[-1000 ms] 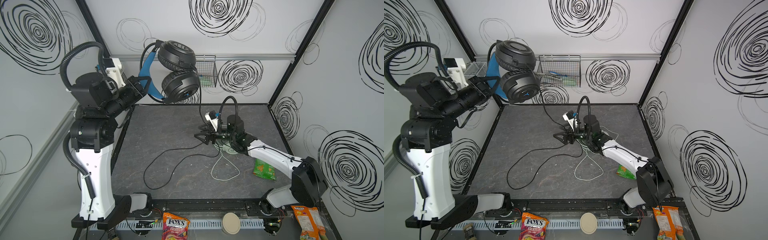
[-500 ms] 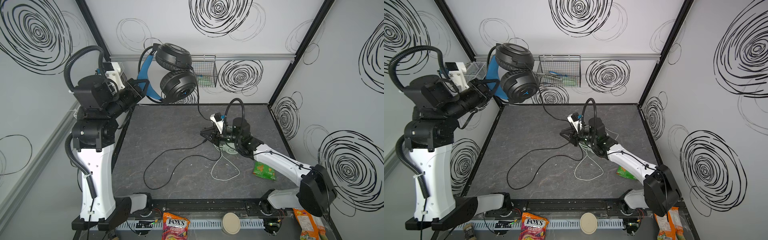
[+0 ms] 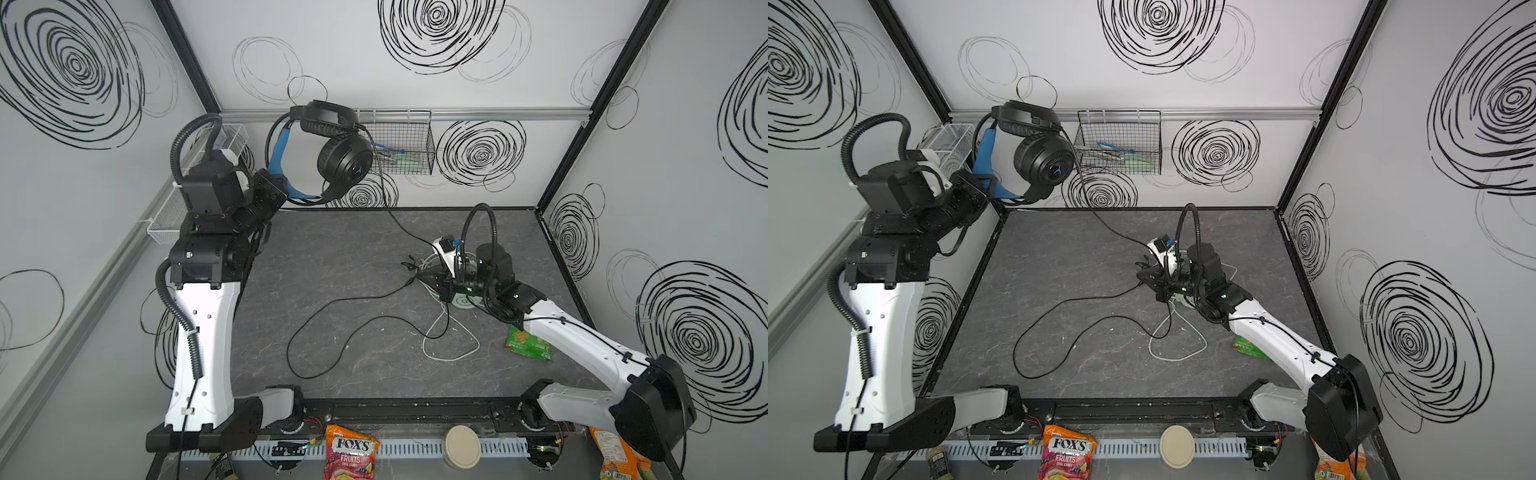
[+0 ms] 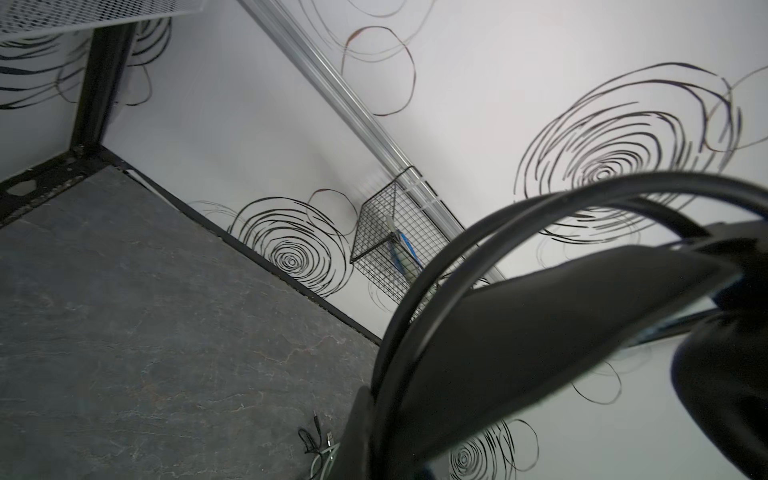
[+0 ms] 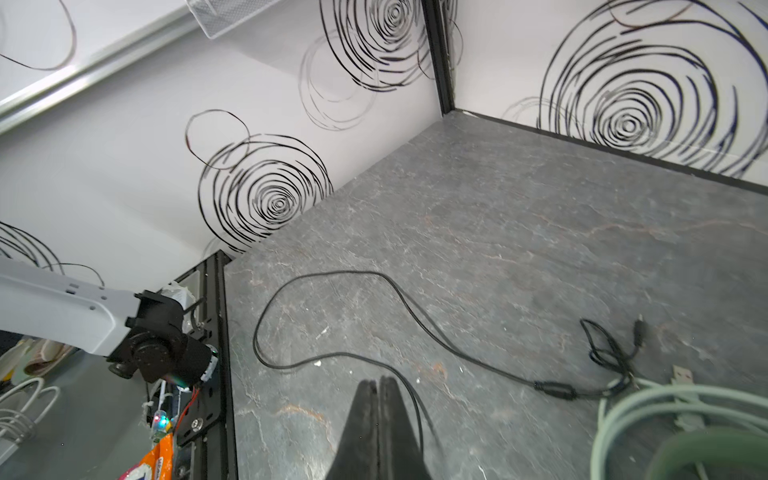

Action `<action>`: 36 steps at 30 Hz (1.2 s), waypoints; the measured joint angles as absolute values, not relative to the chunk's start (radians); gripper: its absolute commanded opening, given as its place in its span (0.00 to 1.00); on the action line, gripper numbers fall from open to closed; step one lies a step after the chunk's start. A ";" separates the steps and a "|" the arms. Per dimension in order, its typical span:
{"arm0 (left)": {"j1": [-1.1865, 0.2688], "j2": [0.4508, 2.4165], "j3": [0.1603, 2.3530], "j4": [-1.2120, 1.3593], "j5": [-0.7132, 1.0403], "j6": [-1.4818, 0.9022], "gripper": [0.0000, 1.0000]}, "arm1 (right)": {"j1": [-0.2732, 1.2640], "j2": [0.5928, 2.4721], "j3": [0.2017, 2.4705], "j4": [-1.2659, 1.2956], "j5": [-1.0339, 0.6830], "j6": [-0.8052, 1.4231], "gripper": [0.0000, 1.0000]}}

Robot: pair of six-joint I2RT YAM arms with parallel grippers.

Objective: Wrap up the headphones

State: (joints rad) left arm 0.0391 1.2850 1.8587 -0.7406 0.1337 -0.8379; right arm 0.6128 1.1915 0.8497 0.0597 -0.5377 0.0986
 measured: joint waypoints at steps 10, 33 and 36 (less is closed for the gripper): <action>-0.143 1.284 1.711 -0.745 -0.229 -0.756 0.00 | 0.626 1.045 1.042 -0.310 -0.125 -0.104 0.00; -0.472 1.150 1.306 -0.606 -0.194 -0.220 0.00 | 1.056 1.329 1.694 -0.443 0.440 -0.756 0.00; -0.513 1.102 1.290 -0.614 -0.134 -0.189 0.00 | 1.011 1.371 1.710 -0.453 0.425 -0.740 0.00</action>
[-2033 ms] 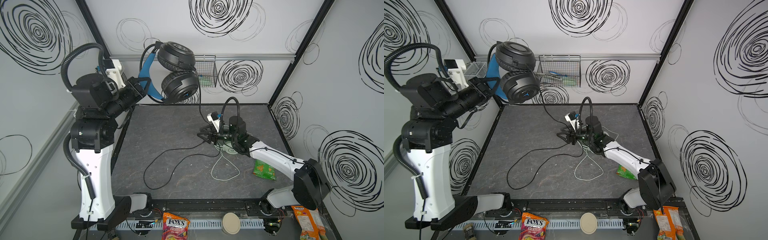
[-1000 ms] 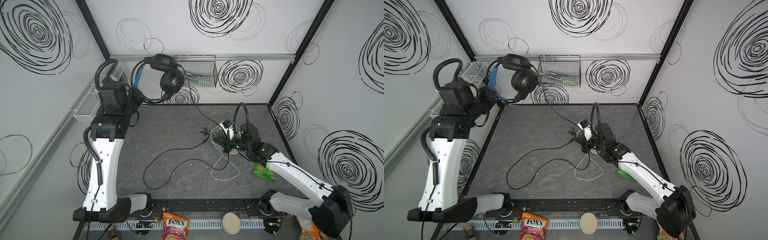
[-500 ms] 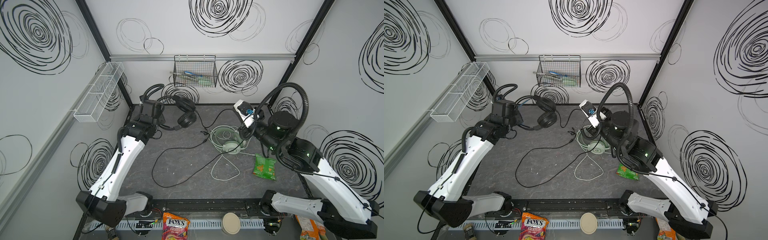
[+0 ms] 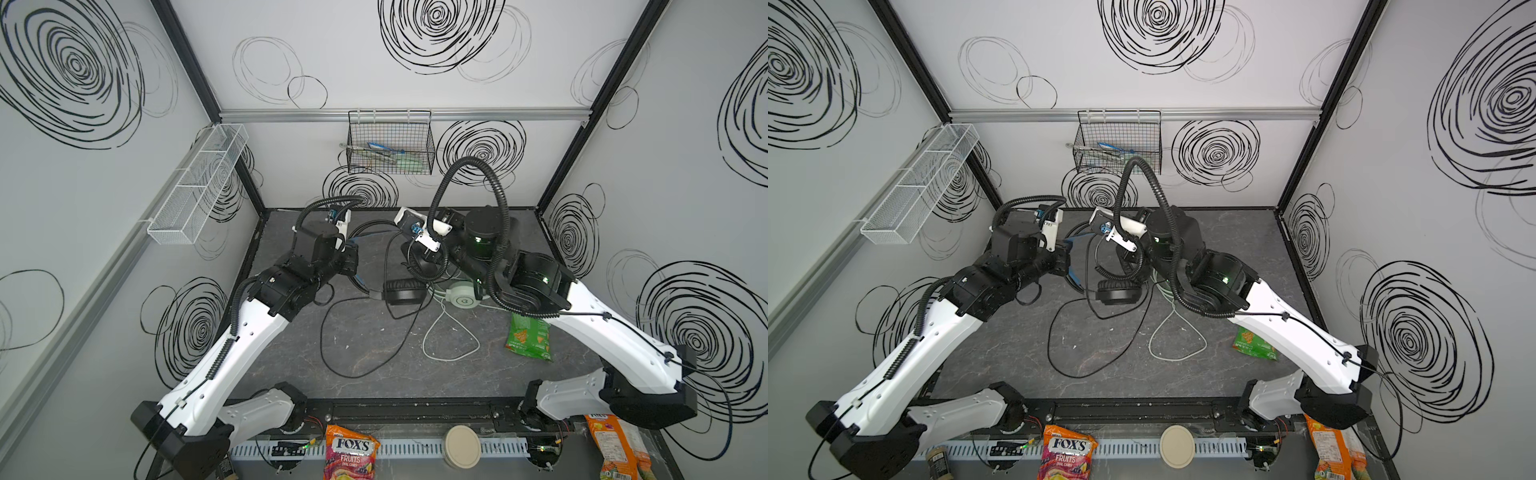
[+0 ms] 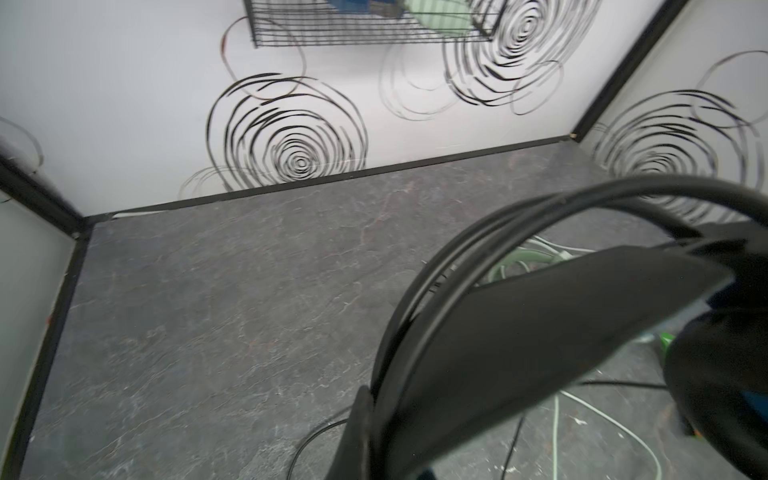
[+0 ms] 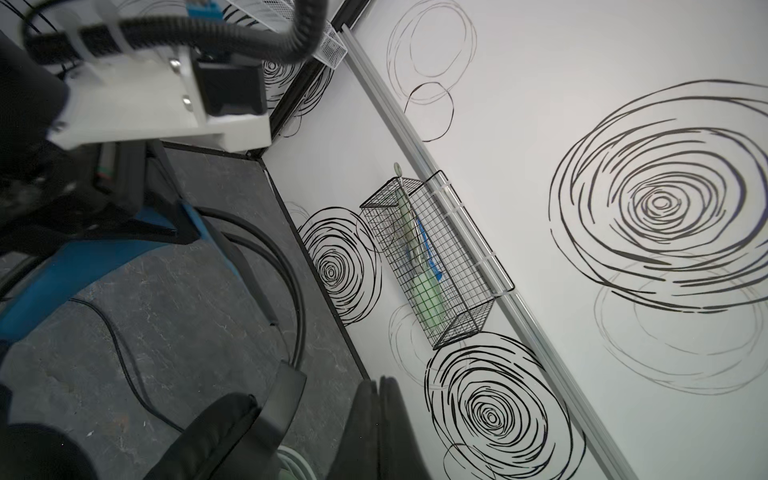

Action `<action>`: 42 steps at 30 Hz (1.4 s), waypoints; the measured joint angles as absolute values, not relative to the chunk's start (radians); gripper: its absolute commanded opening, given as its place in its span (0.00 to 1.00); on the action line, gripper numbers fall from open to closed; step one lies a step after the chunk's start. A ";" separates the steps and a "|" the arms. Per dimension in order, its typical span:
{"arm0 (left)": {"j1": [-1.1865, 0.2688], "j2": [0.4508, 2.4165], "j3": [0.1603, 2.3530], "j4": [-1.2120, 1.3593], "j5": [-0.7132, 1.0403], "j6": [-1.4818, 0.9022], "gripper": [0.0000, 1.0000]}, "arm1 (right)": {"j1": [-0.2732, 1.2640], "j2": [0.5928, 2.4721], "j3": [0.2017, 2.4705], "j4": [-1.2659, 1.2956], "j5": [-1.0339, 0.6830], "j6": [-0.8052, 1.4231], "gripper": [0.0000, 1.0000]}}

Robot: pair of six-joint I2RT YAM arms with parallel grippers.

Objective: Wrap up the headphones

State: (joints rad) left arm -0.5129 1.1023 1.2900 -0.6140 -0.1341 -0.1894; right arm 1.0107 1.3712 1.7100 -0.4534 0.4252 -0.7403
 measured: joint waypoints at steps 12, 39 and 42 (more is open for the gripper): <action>-0.537 0.946 1.249 -0.604 0.130 -0.182 0.00 | 0.826 1.393 1.726 -0.469 0.291 -0.571 0.05; -0.689 1.049 1.446 -0.255 0.271 -0.428 0.00 | 0.582 1.181 1.240 0.016 -0.242 -0.090 0.55; -0.692 1.072 1.455 -0.213 0.252 -0.468 0.00 | 0.582 1.181 1.209 0.052 -0.283 -0.056 0.55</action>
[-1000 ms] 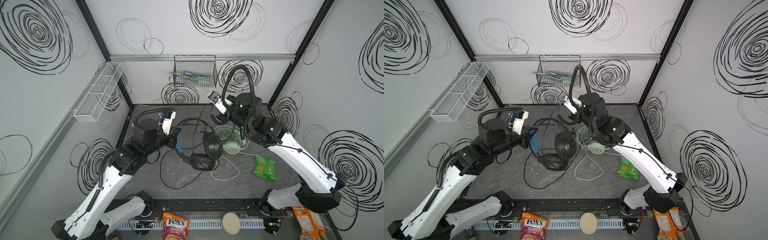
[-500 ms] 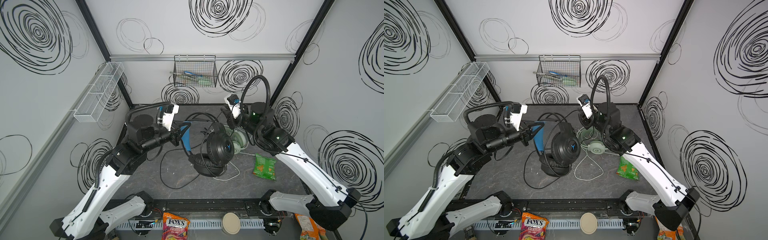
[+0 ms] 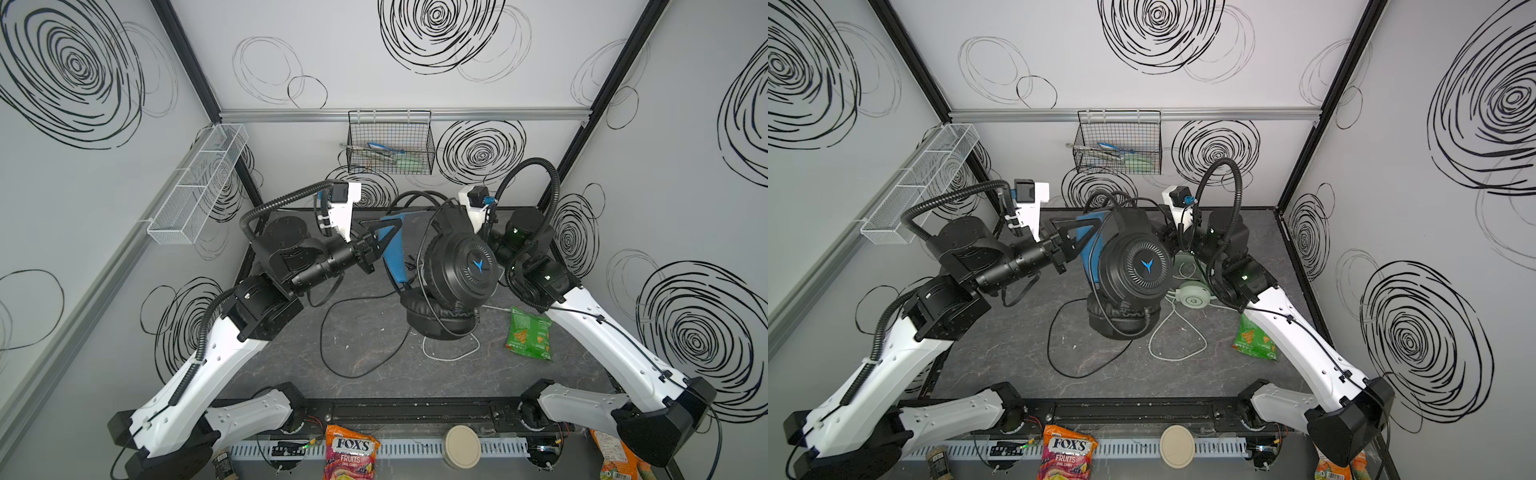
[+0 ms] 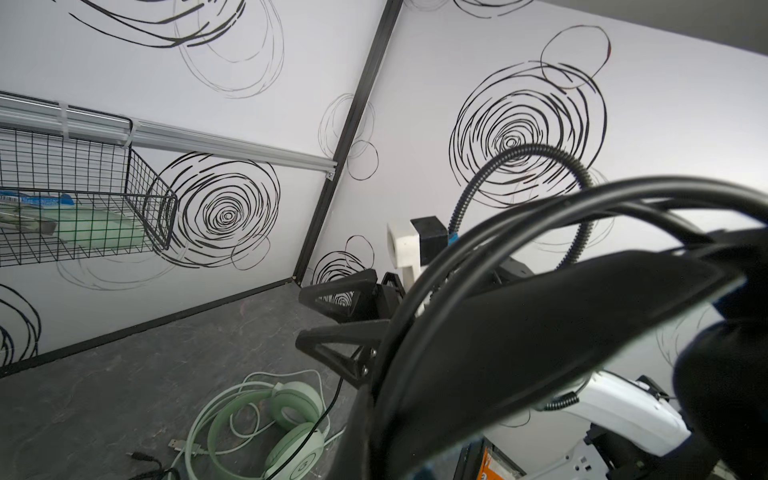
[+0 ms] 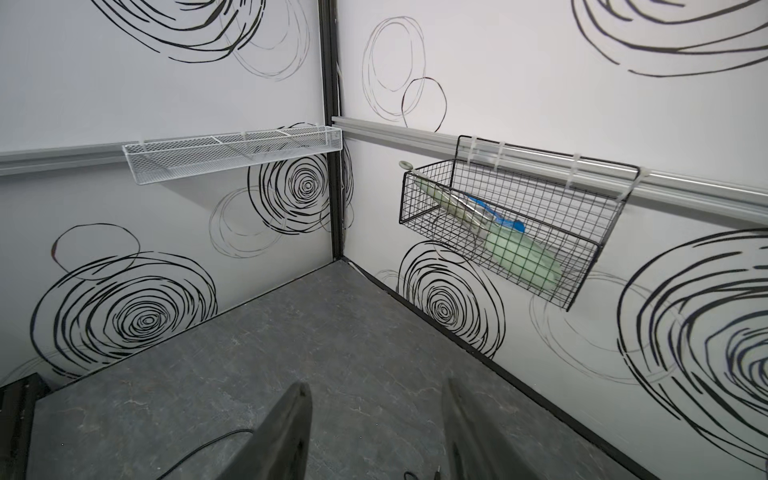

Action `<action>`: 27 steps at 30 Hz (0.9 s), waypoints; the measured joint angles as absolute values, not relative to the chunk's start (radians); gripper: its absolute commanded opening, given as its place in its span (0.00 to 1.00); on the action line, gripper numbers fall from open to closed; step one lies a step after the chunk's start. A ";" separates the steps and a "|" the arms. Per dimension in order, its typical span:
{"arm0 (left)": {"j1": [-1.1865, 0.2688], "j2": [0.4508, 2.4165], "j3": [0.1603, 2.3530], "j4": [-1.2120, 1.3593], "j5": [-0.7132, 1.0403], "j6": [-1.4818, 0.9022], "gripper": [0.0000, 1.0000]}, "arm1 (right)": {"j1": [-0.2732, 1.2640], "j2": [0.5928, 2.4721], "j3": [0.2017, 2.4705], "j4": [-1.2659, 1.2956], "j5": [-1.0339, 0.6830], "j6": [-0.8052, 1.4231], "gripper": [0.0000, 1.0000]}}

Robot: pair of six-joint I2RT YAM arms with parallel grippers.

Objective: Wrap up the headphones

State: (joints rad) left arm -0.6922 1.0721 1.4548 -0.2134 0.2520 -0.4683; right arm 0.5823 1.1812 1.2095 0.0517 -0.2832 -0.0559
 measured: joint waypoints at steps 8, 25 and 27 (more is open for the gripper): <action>-0.692 1.144 1.534 -0.133 0.184 -0.548 0.00 | 0.582 1.187 1.094 0.150 -0.384 0.052 0.58; -0.654 1.230 1.695 -0.109 0.096 -0.600 0.00 | 0.589 1.277 1.014 0.330 -0.531 0.209 0.44; -0.628 1.248 1.715 -0.110 0.096 -0.615 0.00 | 0.597 1.278 0.996 0.336 -0.536 0.217 0.43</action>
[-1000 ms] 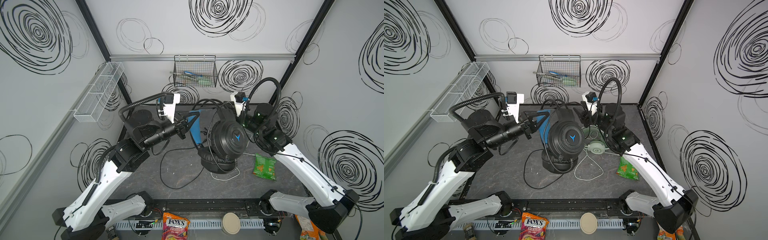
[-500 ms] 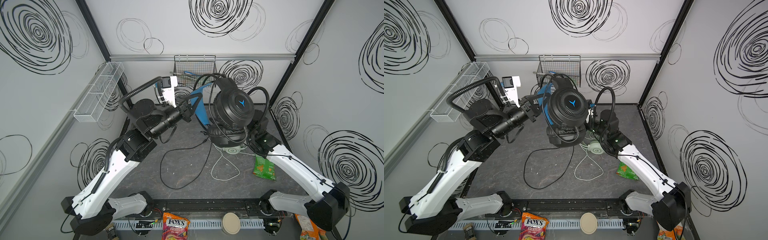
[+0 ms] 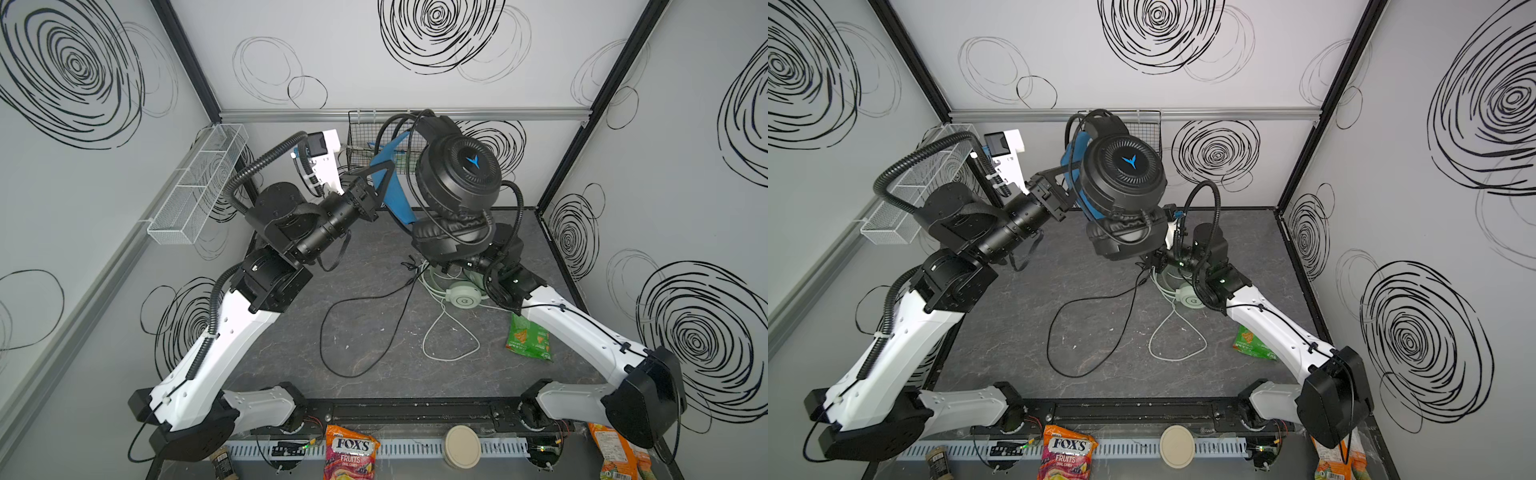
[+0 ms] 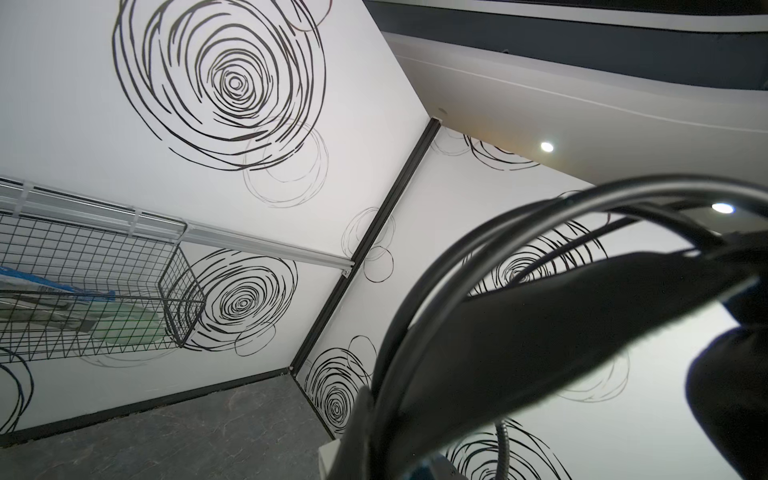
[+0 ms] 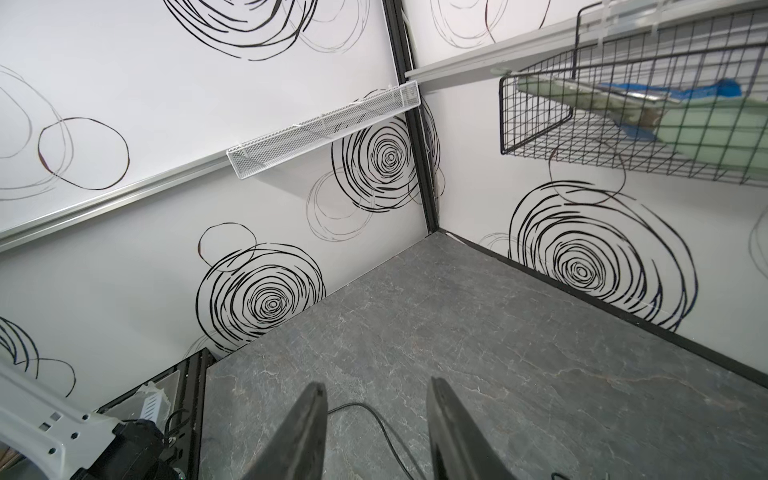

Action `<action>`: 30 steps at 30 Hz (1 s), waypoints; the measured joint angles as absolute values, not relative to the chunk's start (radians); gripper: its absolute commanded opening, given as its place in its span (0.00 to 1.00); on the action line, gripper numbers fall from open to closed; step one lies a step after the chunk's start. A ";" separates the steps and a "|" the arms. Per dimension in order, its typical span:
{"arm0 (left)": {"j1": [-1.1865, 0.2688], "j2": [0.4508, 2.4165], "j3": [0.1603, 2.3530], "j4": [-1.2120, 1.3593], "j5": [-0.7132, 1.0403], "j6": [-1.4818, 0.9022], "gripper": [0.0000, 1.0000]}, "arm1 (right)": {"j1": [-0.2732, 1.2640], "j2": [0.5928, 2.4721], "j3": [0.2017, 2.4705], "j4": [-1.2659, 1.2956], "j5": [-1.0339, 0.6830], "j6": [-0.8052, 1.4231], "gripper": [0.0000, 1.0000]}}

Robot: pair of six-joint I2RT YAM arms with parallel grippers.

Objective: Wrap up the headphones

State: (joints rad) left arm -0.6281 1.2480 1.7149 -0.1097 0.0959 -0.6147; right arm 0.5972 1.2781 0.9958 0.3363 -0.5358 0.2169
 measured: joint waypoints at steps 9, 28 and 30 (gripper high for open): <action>-0.581 1.270 1.742 -0.102 0.102 -0.662 0.00 | 0.626 1.293 0.977 0.355 -0.559 0.234 0.29; -0.564 1.270 1.742 -0.086 0.132 -0.705 0.00 | 0.647 1.359 0.993 0.404 -0.564 0.254 0.81; -0.564 1.270 1.742 -0.083 0.133 -0.707 0.00 | 0.651 1.371 0.999 0.406 -0.563 0.256 0.67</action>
State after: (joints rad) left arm -0.5644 1.2697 1.7416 -0.0830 0.1329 -0.7074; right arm 0.6506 1.3712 0.9993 0.4057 -0.5632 0.2558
